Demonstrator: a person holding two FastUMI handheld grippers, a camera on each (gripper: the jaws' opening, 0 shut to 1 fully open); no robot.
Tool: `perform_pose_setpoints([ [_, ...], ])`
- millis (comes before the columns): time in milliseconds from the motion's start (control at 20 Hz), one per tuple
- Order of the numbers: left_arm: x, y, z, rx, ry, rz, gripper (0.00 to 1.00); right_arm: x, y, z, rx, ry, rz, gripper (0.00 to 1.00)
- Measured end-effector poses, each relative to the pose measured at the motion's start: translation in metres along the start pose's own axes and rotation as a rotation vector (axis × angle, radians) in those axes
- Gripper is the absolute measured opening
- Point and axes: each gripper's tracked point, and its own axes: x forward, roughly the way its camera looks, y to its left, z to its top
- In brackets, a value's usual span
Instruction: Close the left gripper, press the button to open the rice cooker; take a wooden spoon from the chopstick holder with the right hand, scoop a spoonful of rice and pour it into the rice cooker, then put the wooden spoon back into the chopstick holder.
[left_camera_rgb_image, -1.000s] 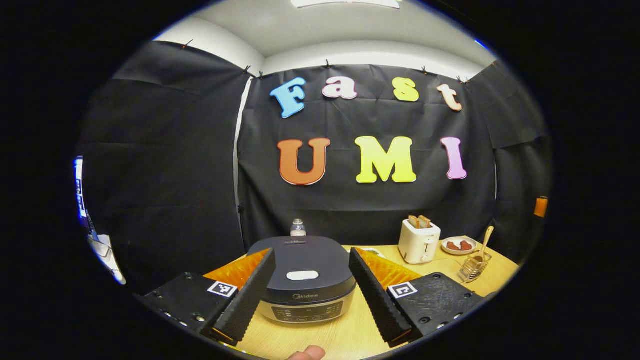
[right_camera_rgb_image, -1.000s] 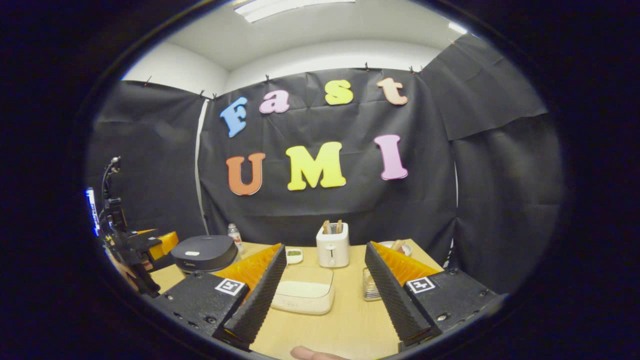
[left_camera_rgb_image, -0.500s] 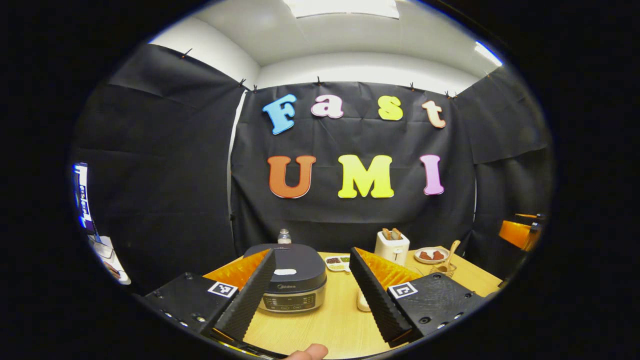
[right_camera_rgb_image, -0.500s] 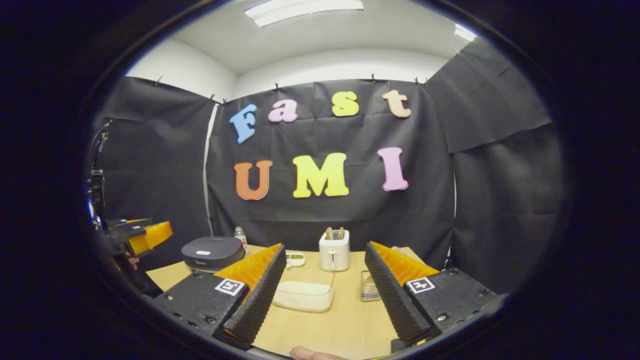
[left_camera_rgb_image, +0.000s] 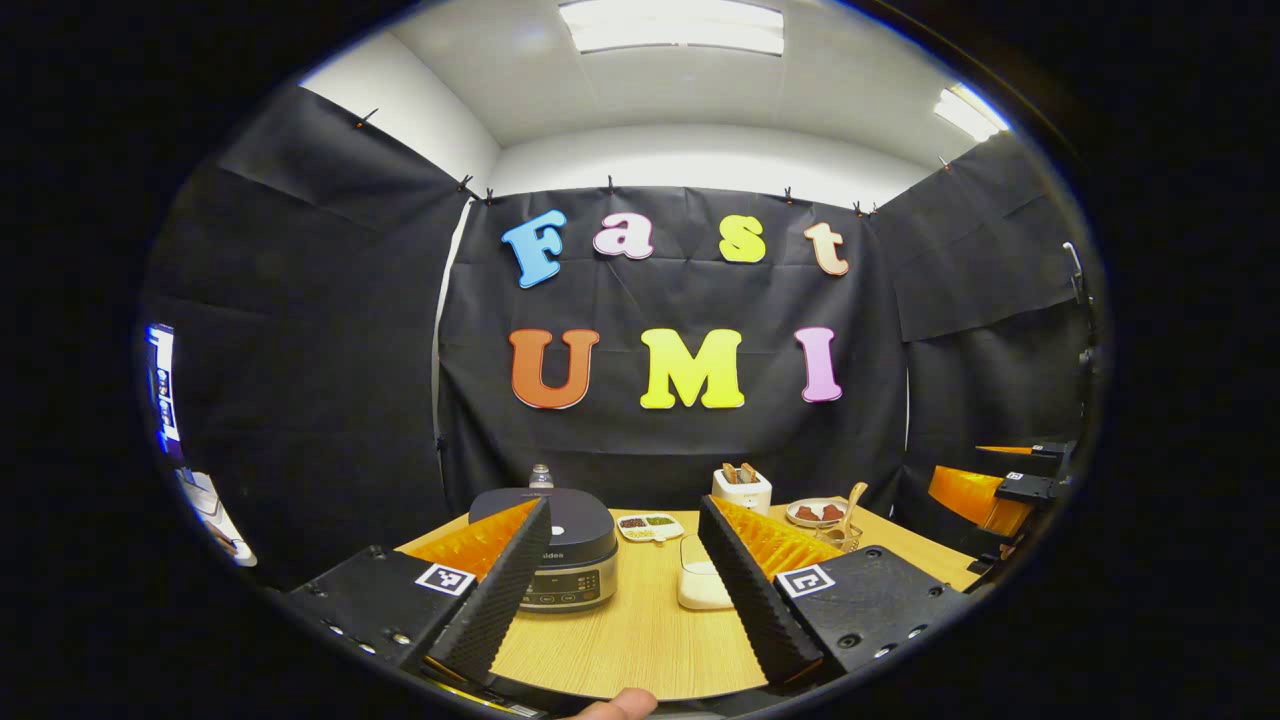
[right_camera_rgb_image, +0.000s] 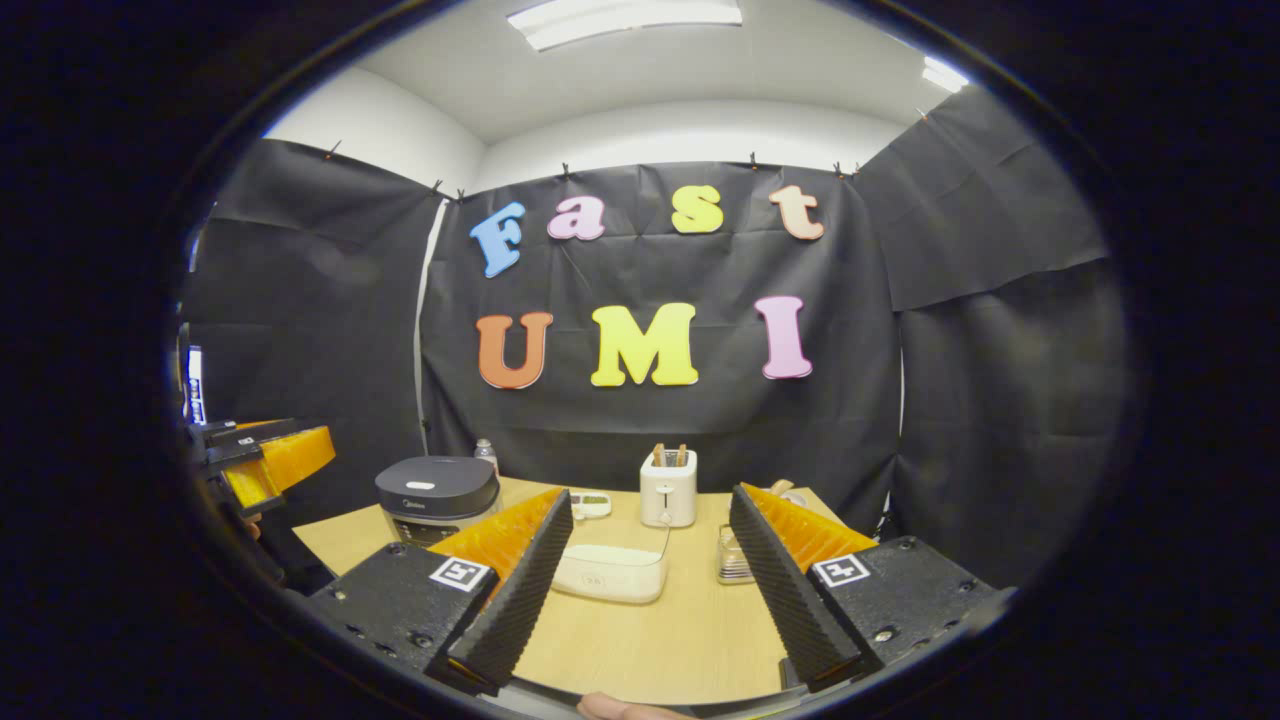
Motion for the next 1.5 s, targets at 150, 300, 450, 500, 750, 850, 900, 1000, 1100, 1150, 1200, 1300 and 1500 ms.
perform_pose_setpoints([
  [150, -0.001, 0.003, 0.002, -0.001, -0.003, 0.001, 0.94, 0.001, -0.002, 0.000, 0.006, -0.001, -0.007, 1.00],
  [300, -0.001, 0.004, 0.007, 0.004, -0.020, -0.004, 0.94, 0.002, -0.005, -0.003, 0.018, 0.003, -0.011, 0.95],
  [450, -0.002, 0.004, 0.008, 0.015, -0.019, -0.004, 0.94, 0.003, -0.005, -0.003, 0.020, 0.003, -0.011, 1.00],
  [500, -0.003, 0.002, 0.008, 0.016, -0.018, -0.010, 0.94, 0.002, -0.004, -0.003, 0.020, 0.003, -0.007, 1.00],
  [750, -0.003, -0.002, 0.006, 0.018, -0.007, -0.021, 0.94, -0.001, 0.002, -0.005, 0.003, 0.003, 0.012, 1.00],
  [850, -0.005, 0.000, 0.007, 0.015, -0.008, -0.017, 0.94, -0.001, 0.004, -0.006, 0.001, 0.003, 0.019, 0.95],
  [900, -0.005, -0.001, 0.007, 0.015, -0.009, -0.020, 0.94, -0.002, 0.005, -0.005, 0.000, 0.000, 0.020, 0.95],
  [1000, -0.006, -0.001, 0.005, 0.017, -0.005, -0.020, 0.94, -0.002, 0.006, -0.006, -0.003, 0.000, 0.023, 0.95],
  [1100, -0.006, 0.000, 0.008, 0.020, -0.006, -0.019, 0.94, -0.003, 0.005, -0.007, 0.000, 0.001, 0.024, 0.95],
  [1150, -0.007, -0.001, 0.008, 0.021, -0.005, -0.021, 0.94, -0.003, 0.005, -0.007, 0.000, 0.001, 0.023, 0.95],
  [1200, -0.007, -0.001, 0.006, 0.023, -0.003, -0.023, 0.94, -0.003, 0.004, -0.008, 0.000, 0.004, 0.021, 0.95],
  [1300, -0.005, 0.001, 0.004, 0.023, 0.004, -0.019, 0.94, -0.002, 0.002, -0.010, 0.004, 0.007, 0.018, 0.95],
  [1500, -0.006, 0.003, 0.001, 0.026, 0.017, -0.008, 0.94, -0.002, -0.001, -0.009, 0.008, 0.005, 0.015, 1.00],
])
